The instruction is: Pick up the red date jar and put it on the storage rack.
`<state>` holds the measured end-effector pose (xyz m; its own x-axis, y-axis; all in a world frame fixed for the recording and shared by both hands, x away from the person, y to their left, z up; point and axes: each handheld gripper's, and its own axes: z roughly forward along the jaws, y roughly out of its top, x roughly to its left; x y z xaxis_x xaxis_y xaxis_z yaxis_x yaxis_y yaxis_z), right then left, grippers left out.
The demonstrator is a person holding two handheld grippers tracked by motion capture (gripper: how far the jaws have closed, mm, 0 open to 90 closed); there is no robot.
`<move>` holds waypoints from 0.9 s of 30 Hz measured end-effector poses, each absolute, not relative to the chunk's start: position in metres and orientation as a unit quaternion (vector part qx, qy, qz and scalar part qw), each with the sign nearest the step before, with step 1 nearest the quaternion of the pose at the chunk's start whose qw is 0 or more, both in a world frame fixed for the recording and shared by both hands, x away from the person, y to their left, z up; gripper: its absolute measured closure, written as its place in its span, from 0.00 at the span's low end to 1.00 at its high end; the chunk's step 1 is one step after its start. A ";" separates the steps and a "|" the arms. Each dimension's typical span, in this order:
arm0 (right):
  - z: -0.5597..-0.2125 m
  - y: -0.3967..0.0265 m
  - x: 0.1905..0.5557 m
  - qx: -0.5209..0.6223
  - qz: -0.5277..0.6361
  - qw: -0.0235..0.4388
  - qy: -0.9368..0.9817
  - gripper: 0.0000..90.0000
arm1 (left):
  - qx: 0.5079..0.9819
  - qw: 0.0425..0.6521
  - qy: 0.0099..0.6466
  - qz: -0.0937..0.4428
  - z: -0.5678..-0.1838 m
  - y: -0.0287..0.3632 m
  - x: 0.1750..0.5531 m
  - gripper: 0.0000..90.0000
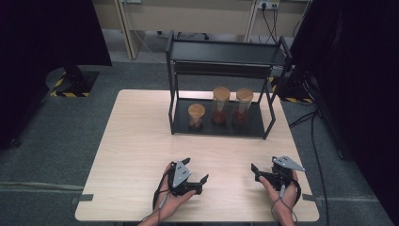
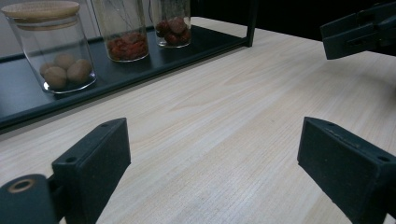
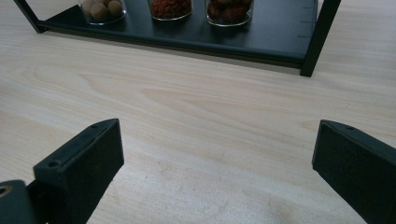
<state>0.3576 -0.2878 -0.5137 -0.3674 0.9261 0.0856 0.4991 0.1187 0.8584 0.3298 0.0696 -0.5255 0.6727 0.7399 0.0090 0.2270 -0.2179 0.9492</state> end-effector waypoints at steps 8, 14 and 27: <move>-0.518 -0.290 0.354 0.508 0.429 0.248 0.704 0.03 | 0.742 0.534 0.326 0.241 -0.525 0.070 0.330 0.10; -0.522 -0.290 0.353 0.510 0.428 0.248 0.704 0.03 | 0.742 0.534 0.326 0.240 -0.525 0.070 0.330 0.10; -0.522 -0.291 0.352 0.513 0.431 0.253 0.698 0.03 | 0.742 0.534 0.325 0.242 -0.525 0.069 0.329 0.10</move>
<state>0.3520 -0.2907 -0.5217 -0.3461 0.9340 0.0888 0.4971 0.1022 0.8617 0.3295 0.0695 -0.5255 0.6715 0.7409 0.0110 0.2249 -0.2180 0.9497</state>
